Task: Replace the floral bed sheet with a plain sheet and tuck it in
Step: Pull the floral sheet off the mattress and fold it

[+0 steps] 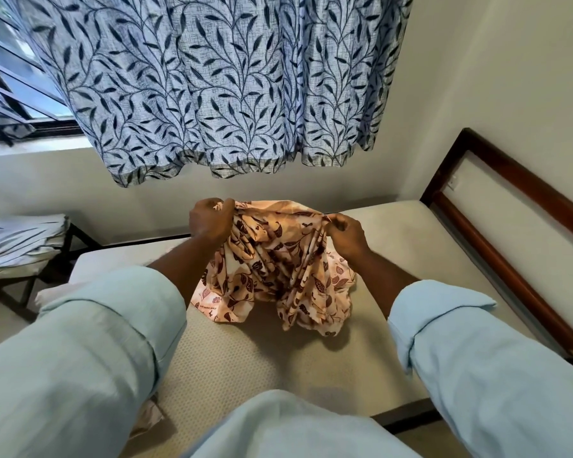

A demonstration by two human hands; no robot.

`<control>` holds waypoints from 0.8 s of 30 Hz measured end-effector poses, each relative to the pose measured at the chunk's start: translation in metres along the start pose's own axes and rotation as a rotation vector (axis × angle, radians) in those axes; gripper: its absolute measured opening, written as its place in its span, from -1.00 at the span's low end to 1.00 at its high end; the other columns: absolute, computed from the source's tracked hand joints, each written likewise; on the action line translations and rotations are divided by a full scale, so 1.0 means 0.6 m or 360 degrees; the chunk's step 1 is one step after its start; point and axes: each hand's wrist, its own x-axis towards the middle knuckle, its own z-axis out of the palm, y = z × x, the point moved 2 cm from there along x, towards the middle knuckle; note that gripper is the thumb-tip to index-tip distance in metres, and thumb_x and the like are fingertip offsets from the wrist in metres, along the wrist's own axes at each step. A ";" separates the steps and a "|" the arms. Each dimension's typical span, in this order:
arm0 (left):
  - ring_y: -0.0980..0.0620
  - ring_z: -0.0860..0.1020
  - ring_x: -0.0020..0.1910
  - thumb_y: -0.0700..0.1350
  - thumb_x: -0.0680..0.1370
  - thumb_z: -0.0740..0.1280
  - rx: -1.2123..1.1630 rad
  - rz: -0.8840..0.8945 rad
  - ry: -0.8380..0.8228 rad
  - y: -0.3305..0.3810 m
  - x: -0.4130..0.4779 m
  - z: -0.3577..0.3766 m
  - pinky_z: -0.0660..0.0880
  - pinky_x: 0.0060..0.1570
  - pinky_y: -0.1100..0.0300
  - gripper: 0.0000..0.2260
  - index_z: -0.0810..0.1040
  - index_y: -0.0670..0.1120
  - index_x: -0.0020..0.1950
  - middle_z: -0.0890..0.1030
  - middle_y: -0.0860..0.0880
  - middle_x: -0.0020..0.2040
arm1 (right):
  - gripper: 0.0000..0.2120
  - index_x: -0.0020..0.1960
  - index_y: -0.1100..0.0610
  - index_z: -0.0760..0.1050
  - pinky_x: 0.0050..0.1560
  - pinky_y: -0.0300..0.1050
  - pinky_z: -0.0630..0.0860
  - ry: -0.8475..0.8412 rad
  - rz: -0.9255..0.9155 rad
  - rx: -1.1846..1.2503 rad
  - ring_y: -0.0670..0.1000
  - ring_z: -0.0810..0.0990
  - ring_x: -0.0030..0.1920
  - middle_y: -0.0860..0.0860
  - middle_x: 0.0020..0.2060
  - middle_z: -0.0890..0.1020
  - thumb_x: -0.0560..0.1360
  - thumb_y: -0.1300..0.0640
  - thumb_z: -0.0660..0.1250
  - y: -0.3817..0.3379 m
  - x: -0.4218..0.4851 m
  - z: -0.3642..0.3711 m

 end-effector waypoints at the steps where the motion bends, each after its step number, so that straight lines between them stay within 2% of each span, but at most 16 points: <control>1: -0.09 0.63 0.10 0.29 0.40 0.28 0.0014 0.0014 0.0000 0.003 -0.003 0.001 0.59 0.18 -0.07 -0.37 0.63 -0.11 0.28 0.66 -0.12 0.19 | -0.82 0.17 0.06 0.67 0.15 -0.06 0.59 0.0012 -0.0012 -0.0012 0.01 0.67 0.06 -0.01 0.03 0.72 0.59 0.08 0.40 -0.003 0.000 -0.001; 4: -0.10 0.61 0.14 0.18 0.51 0.33 0.0080 0.0062 0.0006 0.006 -0.005 0.006 0.57 0.21 -0.05 -0.48 0.60 -0.15 0.32 0.63 -0.13 0.26 | -0.81 0.17 0.07 0.65 0.07 -0.10 0.56 0.0081 -0.0004 0.0022 0.03 0.65 0.06 0.02 0.04 0.70 0.61 0.09 0.35 -0.014 0.002 -0.001; 7: -0.07 0.62 0.11 0.16 0.53 0.33 0.0232 0.0183 -0.0072 0.005 -0.010 0.009 0.59 0.15 0.00 -0.52 0.64 -0.14 0.27 0.66 -0.11 0.21 | -0.79 0.19 0.07 0.62 -0.01 -0.16 0.44 0.0128 0.0120 -0.0003 0.07 0.61 0.06 0.04 0.08 0.68 0.65 0.09 0.27 -0.018 0.008 -0.001; 11: -0.05 0.63 0.03 0.15 0.54 0.32 0.0343 0.0280 -0.0158 0.000 -0.016 0.014 0.61 0.05 0.03 -0.57 0.68 -0.13 0.20 0.69 -0.09 0.13 | -0.72 0.31 0.10 0.56 0.10 -0.16 0.42 0.0116 0.0187 -0.0095 0.12 0.57 0.23 0.08 0.24 0.63 0.68 0.04 0.23 -0.005 0.010 -0.004; 14: -0.03 0.63 -0.01 0.15 0.55 0.32 0.0362 0.0280 -0.0122 -0.004 -0.013 0.012 0.58 -0.02 0.10 -0.59 0.69 -0.13 0.18 0.70 -0.08 0.11 | -0.64 0.32 0.13 0.56 0.14 -0.15 0.43 0.0045 0.0141 -0.0188 0.12 0.57 0.24 0.08 0.25 0.63 0.67 -0.07 0.25 0.002 0.003 -0.006; 17: -0.06 0.62 0.05 0.17 0.56 0.33 0.0385 0.0196 -0.0055 -0.012 -0.008 0.001 0.54 0.00 0.12 -0.57 0.66 -0.13 0.23 0.68 -0.09 0.17 | -0.51 0.10 0.10 0.66 0.02 -0.08 0.56 -0.0229 0.0114 -0.0246 0.06 0.66 0.04 0.04 0.03 0.71 0.49 -0.31 0.41 0.018 -0.013 -0.016; 20: -0.07 0.60 0.07 0.15 0.57 0.31 0.0443 0.0171 -0.0011 -0.024 -0.006 -0.004 0.50 0.03 0.12 -0.57 0.65 -0.13 0.25 0.66 -0.11 0.20 | -0.56 -0.05 0.07 0.65 -0.16 -0.13 0.57 -0.0762 0.0105 -0.0643 0.06 0.67 -0.09 0.01 -0.13 0.69 0.35 -0.28 0.53 0.033 -0.029 -0.030; 22: -0.09 0.59 0.09 0.16 0.57 0.30 0.0451 0.0147 0.0025 -0.031 -0.006 -0.006 0.51 0.05 0.10 -0.57 0.65 -0.13 0.25 0.66 -0.10 0.21 | -0.69 0.00 0.09 0.60 -0.17 -0.16 0.47 -0.1036 0.0143 -0.1142 0.08 0.62 -0.04 -0.02 -0.10 0.62 0.43 -0.11 0.53 0.039 -0.039 -0.036; 24: -0.12 0.59 0.16 0.17 0.57 0.29 0.0473 0.0145 -0.0003 -0.037 -0.009 -0.004 0.54 0.16 0.03 -0.54 0.63 -0.13 0.27 0.65 -0.11 0.24 | -0.64 0.21 0.19 0.59 -0.05 -0.13 0.47 -0.1104 0.0186 -0.1471 0.13 0.60 0.09 0.04 0.05 0.61 0.51 0.01 0.47 0.056 -0.039 -0.040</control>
